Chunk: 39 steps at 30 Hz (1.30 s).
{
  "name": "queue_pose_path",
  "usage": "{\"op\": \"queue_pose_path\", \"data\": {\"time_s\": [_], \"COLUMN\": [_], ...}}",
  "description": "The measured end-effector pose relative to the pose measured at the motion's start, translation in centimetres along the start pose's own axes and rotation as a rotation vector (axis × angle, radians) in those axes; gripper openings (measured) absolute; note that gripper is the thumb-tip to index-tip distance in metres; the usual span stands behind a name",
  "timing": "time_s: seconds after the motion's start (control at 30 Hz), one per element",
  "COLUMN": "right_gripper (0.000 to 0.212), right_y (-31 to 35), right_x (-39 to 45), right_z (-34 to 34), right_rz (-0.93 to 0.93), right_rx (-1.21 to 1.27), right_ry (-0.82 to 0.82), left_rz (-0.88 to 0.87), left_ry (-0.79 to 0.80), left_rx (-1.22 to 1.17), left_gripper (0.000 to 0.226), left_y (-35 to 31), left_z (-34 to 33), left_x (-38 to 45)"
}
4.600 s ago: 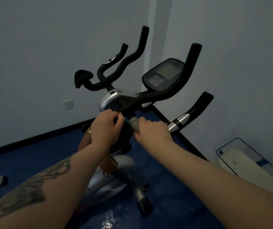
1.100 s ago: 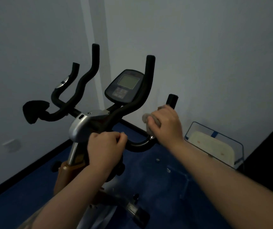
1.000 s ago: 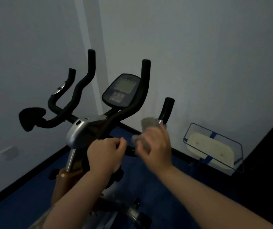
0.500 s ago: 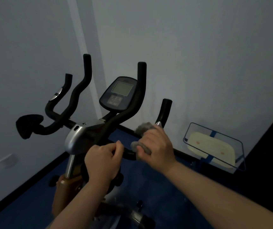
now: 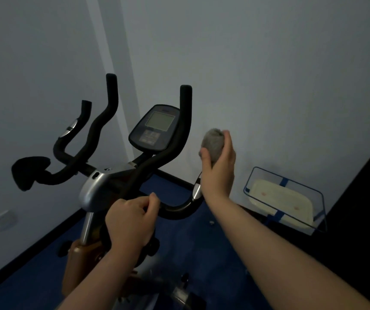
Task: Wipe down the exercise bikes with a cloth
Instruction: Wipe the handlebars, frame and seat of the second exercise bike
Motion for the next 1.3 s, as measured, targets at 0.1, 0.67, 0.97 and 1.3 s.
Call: {"op": "queue_pose_path", "data": {"time_s": [0.1,0.67,0.97,1.3], "right_gripper": [0.056,0.058,0.064,0.015], "right_y": [0.2,-0.2,1.3,3.6], "right_x": [1.6,0.7,-6.3,-7.3], "right_z": [0.1,0.1,-0.6,-3.8], "right_rz": [-0.104,-0.209,0.466,0.995], "right_rx": [0.020,0.108,-0.556,-1.165], "right_ry": [0.006,0.011,0.474,0.882], "left_rz": [0.000,0.046,0.024,0.031], "left_ry": [-0.007,-0.007,-0.036,-0.200], "left_rx": [0.001,0.034,0.024,-0.034], "left_gripper": [0.057,0.059,0.056,0.050], "left_y": [0.0,0.1,-0.2,0.2], "left_z": [-0.2,-0.1,0.3,1.1], "left_x": [0.1,-0.1,-0.1,-0.5]}}
Point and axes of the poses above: each hand's wrist, its own x-axis towards the middle knuckle, its own z-axis out of the back of the hand, y = z × x, the point moved 5 cm from there along x, towards the middle knuckle, and after that the axes turned 7 degrees about y, right-handed, at the moved point
